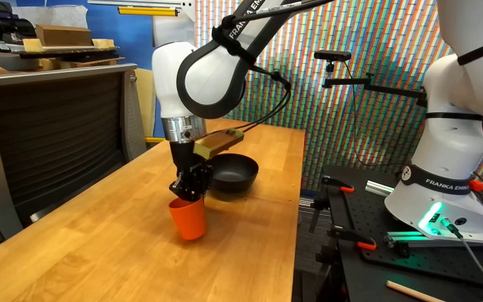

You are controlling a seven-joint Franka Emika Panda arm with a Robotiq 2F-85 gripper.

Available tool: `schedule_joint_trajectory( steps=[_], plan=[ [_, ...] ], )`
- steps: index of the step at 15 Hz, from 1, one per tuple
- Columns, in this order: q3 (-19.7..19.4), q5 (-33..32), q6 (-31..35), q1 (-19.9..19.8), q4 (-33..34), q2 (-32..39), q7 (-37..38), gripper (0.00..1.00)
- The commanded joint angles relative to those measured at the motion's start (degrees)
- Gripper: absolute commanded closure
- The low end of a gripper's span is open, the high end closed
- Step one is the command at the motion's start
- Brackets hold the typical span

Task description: Put the cup in the bowl

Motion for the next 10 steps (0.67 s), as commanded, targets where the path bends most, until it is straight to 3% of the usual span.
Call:
schedule_joint_trajectory(
  steps=[1,6,10],
  plan=[
    [-0.5,1.8,1.4,1.2,-3.7,-4.4,1.3,0.97],
    [-6.9,-6.5,6.1,4.7,-13.7,-17.0,14.3,0.97],
    [-9.7,-15.4,6.5,2.6,-20.6,-26.8,25.3,0.97]
  ],
)
